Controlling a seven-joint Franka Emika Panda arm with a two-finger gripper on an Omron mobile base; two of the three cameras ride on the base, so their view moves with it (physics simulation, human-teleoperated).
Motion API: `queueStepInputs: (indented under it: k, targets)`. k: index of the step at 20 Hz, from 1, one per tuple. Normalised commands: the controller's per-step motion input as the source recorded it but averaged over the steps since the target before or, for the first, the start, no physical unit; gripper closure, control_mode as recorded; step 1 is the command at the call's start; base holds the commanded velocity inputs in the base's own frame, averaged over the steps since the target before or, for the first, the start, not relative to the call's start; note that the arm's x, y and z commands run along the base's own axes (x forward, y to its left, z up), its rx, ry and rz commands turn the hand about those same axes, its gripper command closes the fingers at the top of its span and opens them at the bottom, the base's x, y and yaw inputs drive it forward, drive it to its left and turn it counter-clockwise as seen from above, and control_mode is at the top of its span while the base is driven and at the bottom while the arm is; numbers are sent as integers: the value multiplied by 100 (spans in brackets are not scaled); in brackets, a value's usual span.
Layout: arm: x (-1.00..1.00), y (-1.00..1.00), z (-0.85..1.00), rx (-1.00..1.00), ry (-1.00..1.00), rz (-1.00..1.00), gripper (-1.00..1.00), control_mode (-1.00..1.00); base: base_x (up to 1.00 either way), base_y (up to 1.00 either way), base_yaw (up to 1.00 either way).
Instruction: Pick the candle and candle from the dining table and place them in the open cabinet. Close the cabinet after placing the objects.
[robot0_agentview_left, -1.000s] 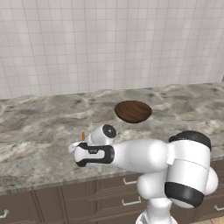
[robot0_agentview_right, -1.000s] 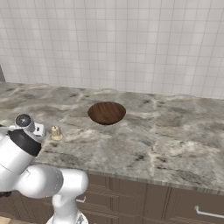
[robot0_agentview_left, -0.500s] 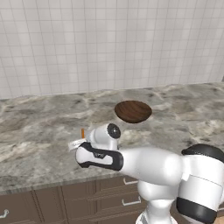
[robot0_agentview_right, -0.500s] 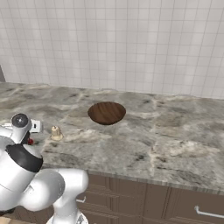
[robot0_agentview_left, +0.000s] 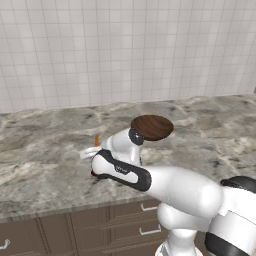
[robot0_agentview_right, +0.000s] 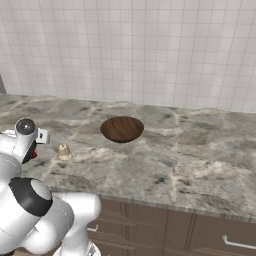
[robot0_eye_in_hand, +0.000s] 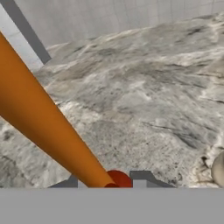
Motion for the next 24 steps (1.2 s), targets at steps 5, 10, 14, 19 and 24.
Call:
queueStepInputs:
  k: [5, 10, 14, 19, 24]
  targets:
    - [-4, -12, 47, -3, 10, -18, 100, -100, 0, 0, 0]
    - [-4, -26, 49, -16, 0, -20, 100, -100, 0, 0, 0]
    - [0, -42, 29, -17, 0, -17, 100, -100, 0, 0, 0]
    - [0, -55, 11, -13, 0, -8, 100, -100, 0, 0, 0]
    - [0, -79, 0, -1, 0, 0, 100, -100, 0, 0, 0]
